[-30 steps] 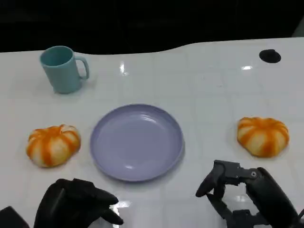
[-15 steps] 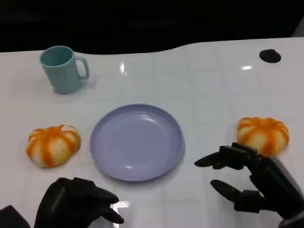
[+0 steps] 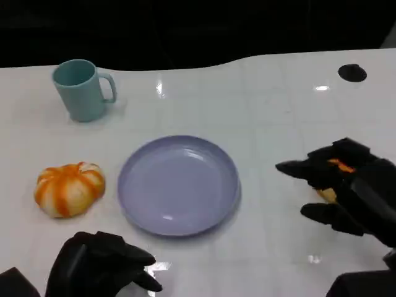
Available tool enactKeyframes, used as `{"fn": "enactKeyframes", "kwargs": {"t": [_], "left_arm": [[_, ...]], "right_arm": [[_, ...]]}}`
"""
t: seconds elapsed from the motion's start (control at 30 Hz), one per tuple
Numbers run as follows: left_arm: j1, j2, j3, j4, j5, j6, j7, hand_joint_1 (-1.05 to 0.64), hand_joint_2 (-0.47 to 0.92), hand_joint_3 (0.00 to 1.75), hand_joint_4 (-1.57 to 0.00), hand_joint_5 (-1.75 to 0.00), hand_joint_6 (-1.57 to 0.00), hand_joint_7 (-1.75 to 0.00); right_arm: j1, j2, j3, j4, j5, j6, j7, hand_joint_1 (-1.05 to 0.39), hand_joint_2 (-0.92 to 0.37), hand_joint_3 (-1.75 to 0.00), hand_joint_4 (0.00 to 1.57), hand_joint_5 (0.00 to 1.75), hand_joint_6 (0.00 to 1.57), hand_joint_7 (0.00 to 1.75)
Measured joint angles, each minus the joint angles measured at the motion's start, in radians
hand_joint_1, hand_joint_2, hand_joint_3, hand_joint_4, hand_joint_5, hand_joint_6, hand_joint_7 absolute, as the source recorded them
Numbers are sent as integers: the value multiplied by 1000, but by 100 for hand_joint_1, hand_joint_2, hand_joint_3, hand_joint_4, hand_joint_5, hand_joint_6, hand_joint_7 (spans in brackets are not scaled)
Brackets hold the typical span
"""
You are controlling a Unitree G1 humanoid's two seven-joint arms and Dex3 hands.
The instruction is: Grasp the bread from the table and place it into the plate.
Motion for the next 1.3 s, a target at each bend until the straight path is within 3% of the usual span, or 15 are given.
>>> {"fn": "enactKeyframes", "kwargs": {"t": [0.27, 0.6, 1.03, 1.3], "left_arm": [[-1, -2, 0, 1, 1, 0, 0, -105, 79, 0, -157, -35, -157, -12], [0, -3, 0, -1, 3, 0, 2, -105, 79, 0, -157, -35, -157, -12], [2, -4, 0, -5, 2, -1, 2, -105, 79, 0, -157, -34, -157, -11], [9, -4, 0, -9, 2, -1, 2, -105, 79, 0, -157, -34, -157, -12]], "right_arm": [[-21, -24, 84, -91, -241, 252, 74, -49, -78, 0, 13, 63, 53, 6], [-117, -22, 189, -30, -335, 441, 152, -47, -78, -1, 9, 56, 47, 0], [-270, -21, 281, 351, -313, 517, 59, -52, -83, 0, 22, 27, 41, 0], [-339, -18, 313, 508, -232, 538, 38, -52, -85, 0, 20, 18, 34, 0]]}}
